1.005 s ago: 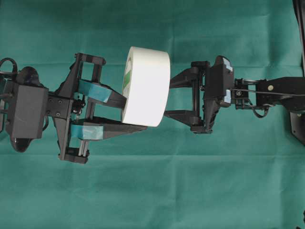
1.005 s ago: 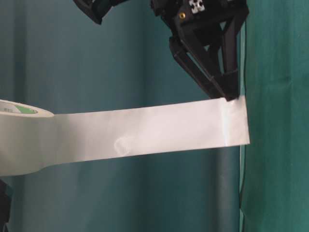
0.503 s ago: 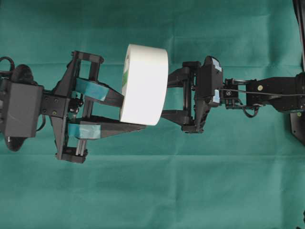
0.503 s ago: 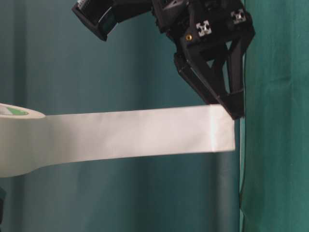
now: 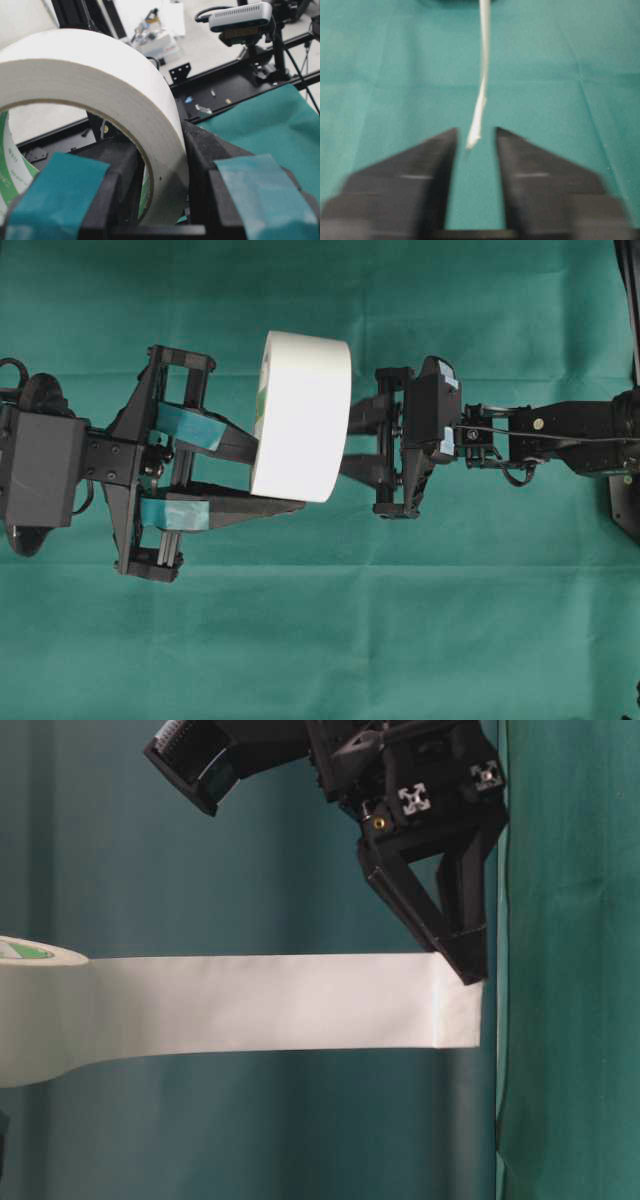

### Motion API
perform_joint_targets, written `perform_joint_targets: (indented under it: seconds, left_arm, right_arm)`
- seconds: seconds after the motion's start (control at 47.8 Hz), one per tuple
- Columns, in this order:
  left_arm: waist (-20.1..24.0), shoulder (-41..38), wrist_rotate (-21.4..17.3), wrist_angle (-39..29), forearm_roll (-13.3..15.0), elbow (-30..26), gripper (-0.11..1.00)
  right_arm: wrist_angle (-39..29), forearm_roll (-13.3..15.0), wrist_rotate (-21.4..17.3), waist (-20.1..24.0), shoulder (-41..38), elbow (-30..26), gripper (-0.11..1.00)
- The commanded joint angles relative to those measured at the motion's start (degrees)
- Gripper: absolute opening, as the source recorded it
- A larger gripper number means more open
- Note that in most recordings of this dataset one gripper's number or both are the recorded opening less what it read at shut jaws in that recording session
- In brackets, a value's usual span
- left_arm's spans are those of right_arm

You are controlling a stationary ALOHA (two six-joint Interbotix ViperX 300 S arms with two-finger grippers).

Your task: Peel off the duct tape with your right arm.

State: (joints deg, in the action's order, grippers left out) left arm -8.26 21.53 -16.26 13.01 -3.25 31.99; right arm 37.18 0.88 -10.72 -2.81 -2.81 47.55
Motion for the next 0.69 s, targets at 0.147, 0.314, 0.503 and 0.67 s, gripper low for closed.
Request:
perform_joint_targets:
  seconds: [0.147, 0.314, 0.503, 0.67]
  left_arm:
    - [0.1, 1.5, -0.3, 1.0, 0.1, -0.7, 0.2]
    - [0.1, 1.5, -0.3, 1.1, 0.1, -0.7, 0.2]
    - [1.2, 1.5, -0.3, 1.1, 0.1, -0.4, 0.2]
    - [2.6, 1.6, -0.3, 1.3, 0.1, -0.5, 0.2]
  right_arm:
    - [1.9, -0.1, 0.1, 0.0, 0.6, -0.8, -0.1]
    - [1.9, -0.1, 0.2, 0.0, 0.6, -0.5, -0.1]
    - [1.8, -0.1, 0.1, 0.8, 0.4, 0.0, -0.1]
    - [1.7, -0.1, 0.0, 1.8, -0.7, 0.4, -0.1]
